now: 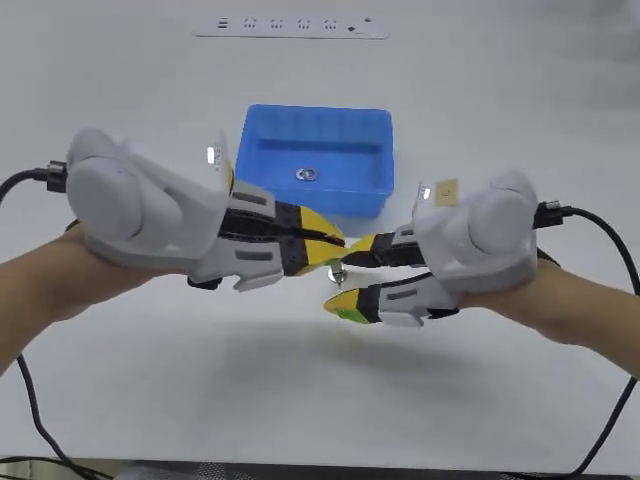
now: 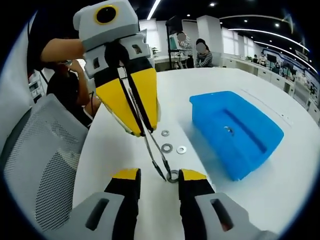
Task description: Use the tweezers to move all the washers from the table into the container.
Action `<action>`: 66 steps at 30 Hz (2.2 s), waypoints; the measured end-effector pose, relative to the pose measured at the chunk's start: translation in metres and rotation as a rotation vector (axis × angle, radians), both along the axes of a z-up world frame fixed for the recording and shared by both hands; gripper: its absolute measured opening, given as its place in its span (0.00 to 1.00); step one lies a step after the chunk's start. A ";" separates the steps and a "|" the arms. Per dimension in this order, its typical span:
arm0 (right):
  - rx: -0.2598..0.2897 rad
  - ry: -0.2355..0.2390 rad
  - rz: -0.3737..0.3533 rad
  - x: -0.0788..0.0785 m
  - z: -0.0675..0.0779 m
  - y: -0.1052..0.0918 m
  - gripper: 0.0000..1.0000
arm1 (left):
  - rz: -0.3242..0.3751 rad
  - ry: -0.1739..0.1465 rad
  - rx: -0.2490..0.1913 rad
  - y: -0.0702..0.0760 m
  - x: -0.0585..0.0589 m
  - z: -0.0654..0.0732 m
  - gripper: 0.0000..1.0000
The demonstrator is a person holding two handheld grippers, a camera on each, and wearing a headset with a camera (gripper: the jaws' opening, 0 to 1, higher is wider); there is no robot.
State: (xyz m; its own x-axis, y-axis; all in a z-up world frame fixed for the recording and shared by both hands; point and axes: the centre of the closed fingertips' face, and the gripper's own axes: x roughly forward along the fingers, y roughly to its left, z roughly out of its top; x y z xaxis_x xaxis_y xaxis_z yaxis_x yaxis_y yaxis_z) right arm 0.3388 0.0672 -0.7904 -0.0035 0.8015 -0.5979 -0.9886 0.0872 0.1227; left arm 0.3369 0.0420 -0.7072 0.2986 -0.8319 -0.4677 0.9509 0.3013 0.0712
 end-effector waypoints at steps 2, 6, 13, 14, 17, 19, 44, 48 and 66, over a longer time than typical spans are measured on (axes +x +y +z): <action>-0.004 -0.005 0.001 0.002 -0.001 0.000 0.24 | -0.002 0.002 0.000 0.000 -0.001 0.000 0.06; 0.003 -0.023 0.004 0.005 0.002 0.002 0.17 | -0.002 0.006 -0.002 -0.001 -0.001 -0.001 0.06; -0.006 -0.070 0.050 0.001 0.002 0.003 0.13 | 0.005 0.008 0.000 -0.001 0.000 -0.001 0.06; -0.006 -0.071 0.052 0.001 0.001 0.003 0.13 | 0.006 0.008 0.000 -0.002 0.000 -0.002 0.06; -0.008 -0.082 0.058 0.001 0.002 0.002 0.12 | 0.007 0.008 0.002 -0.002 0.000 -0.002 0.06; -0.010 -0.090 0.060 0.002 0.001 0.002 0.11 | 0.011 0.008 0.003 -0.002 0.001 -0.002 0.06; 0.004 -0.120 0.072 -0.004 0.001 0.001 0.09 | 0.058 0.023 0.013 -0.002 0.000 -0.004 0.21; 0.015 -0.117 0.071 -0.005 0.002 0.002 0.09 | 0.066 0.022 0.014 -0.001 0.001 -0.004 0.22; 0.098 -0.087 0.020 0.001 0.022 0.006 0.09 | 0.158 -0.020 -0.033 0.022 -0.002 0.013 0.45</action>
